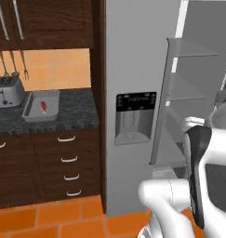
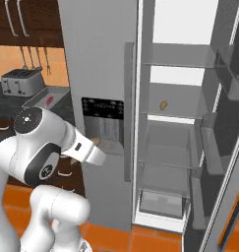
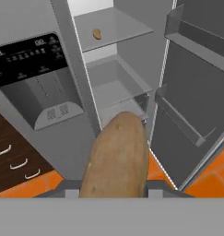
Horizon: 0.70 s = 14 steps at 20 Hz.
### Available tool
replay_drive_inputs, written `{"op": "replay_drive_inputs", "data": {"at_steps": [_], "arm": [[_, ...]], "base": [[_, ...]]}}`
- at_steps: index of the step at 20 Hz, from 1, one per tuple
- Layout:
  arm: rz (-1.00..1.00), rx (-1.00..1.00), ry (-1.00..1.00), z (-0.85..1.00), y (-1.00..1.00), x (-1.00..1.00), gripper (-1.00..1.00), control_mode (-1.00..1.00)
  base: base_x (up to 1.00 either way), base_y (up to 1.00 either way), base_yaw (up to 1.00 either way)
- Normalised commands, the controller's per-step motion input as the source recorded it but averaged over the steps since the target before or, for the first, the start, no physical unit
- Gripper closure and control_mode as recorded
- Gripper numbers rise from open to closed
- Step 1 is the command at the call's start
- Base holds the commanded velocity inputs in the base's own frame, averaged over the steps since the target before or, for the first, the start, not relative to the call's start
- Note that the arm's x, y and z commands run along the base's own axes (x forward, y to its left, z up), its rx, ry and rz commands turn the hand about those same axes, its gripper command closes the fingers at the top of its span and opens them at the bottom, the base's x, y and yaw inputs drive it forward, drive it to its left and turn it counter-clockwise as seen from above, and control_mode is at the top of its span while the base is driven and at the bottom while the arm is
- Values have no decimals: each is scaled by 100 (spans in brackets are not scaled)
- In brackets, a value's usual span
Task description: Place one sweet potato and one steak in each tupperware on the nearby counter, to pack two identical lunches.
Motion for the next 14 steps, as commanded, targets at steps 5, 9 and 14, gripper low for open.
{"op": "replay_drive_inputs", "data": {"at_steps": [5,9,14], "arm": [[0,0,0,0,0,0,100,100],[0,0,0,0,0,0,100,100],[0,0,0,0,0,0,100,100]], "base": [[-40,100,4],[-19,100,7],[11,97,27]]}}
